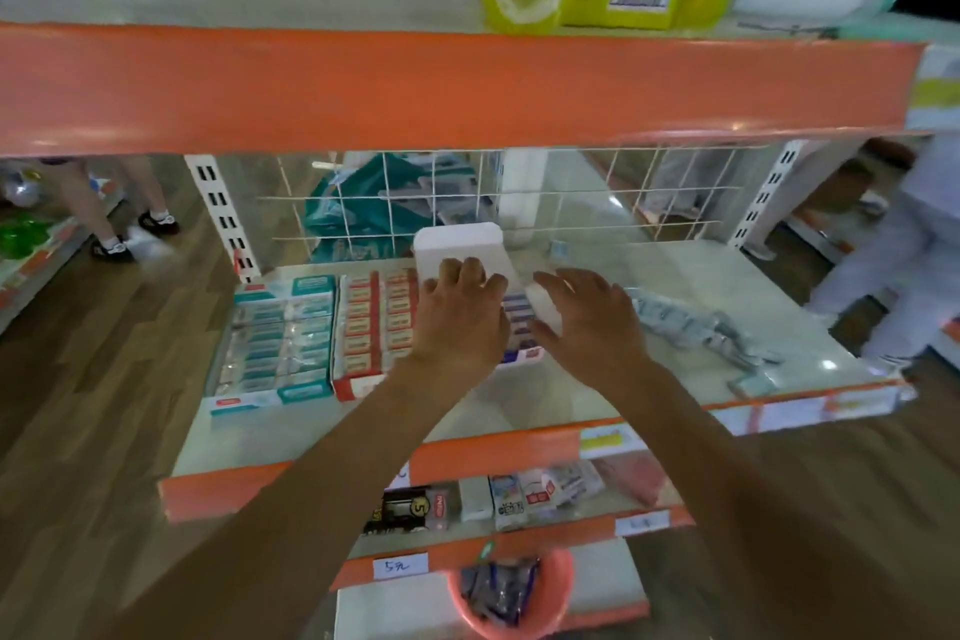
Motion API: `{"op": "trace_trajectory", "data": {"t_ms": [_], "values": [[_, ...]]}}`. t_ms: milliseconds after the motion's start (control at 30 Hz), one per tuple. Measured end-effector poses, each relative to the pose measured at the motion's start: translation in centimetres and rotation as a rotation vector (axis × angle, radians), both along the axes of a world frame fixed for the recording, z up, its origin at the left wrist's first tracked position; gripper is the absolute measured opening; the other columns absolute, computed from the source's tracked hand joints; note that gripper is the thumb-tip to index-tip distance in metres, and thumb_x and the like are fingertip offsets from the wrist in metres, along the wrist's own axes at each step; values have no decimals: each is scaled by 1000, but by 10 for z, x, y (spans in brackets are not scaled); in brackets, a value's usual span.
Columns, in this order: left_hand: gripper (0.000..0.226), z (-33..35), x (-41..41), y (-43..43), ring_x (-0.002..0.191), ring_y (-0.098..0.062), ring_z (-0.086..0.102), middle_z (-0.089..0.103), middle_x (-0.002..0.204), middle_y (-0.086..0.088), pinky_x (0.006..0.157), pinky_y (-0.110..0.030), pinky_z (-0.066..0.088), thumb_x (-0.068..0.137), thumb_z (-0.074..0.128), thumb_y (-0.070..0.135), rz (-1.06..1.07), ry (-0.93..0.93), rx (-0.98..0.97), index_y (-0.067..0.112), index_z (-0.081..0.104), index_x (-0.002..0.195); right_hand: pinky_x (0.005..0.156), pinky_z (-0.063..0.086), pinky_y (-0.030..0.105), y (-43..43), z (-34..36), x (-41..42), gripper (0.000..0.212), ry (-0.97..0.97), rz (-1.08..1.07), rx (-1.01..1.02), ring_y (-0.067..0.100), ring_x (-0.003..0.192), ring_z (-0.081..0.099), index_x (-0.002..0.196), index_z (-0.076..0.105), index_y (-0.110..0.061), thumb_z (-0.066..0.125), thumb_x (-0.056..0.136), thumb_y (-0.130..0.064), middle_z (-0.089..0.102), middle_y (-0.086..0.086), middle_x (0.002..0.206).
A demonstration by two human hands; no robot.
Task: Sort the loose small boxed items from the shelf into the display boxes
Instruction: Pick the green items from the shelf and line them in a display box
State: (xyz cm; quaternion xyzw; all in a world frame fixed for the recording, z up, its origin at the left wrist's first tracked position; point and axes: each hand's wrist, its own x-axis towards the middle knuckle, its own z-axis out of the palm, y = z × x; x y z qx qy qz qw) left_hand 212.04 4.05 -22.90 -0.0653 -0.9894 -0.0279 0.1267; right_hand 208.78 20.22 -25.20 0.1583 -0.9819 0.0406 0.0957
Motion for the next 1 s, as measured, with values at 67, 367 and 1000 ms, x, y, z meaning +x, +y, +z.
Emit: {"op": "trace_trajectory", "data": {"t_ms": [67, 367, 1000], "values": [[37, -5, 2, 23, 118, -29, 39, 46, 126, -9, 92, -42, 39, 93, 46, 30, -56, -29, 34, 17, 51, 127, 107, 33, 47, 28, -4, 6, 54, 10, -18, -89, 28, 132, 41, 139, 46, -25, 59, 89, -42, 47, 5, 142], [30, -20, 3, 117, 117, -34, 43, 51, 120, -13, 90, -44, 43, 90, 51, 23, -228, -43, 160, 11, 61, 115, 89, 51, 51, 125, -13, 21, 46, 71, -88, -231, 35, 109, 60, 123, 62, -15, 59, 79, -26, 65, 12, 117], [31, -43, -28, 255, 102, -32, 51, 62, 106, -9, 79, -39, 43, 92, 56, 41, -385, -219, 289, 18, 67, 110, 86, 46, 35, 244, -36, 5, 25, -126, -278, -294, 28, 107, 56, 114, 67, -18, 54, 93, -16, 65, 8, 114]]}}
